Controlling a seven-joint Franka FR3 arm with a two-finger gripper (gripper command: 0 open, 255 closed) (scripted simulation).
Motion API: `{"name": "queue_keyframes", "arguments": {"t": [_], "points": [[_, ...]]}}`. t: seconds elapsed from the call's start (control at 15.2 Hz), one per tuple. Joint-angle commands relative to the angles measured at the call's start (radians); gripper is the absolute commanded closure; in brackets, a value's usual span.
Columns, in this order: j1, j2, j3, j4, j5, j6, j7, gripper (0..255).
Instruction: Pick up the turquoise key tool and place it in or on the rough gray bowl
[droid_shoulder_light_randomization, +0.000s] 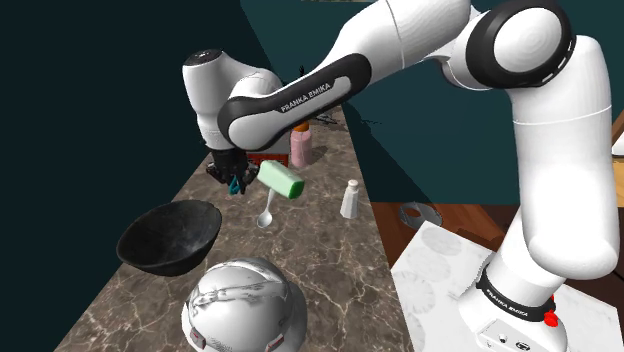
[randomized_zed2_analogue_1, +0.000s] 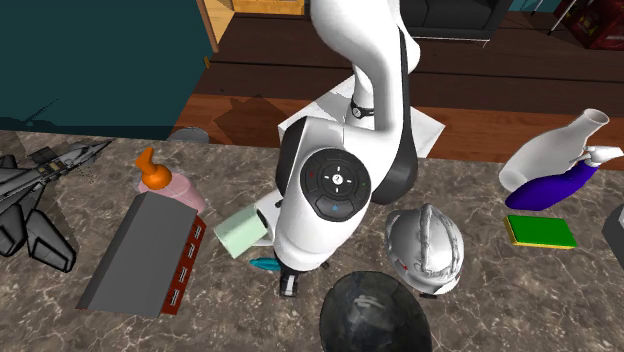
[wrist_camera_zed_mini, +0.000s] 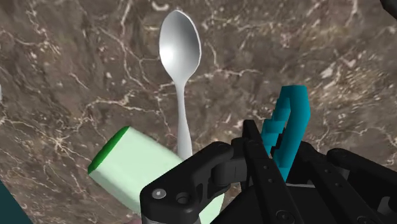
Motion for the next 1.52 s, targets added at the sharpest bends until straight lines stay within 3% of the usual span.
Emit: {"name": "queue_keyframes", "arguments": {"t": [0.0,1.19,1.45], "points": [[-0.002,-0.011,0.004,0.009,0.008,-0.018,-0.008,255],[0.007,-0.057,0.024,0.179,0.055,-0.219,-0.074,255],[0.100,0.014,0.035,0.280,0.019,-0.277,0.003,255]]}}
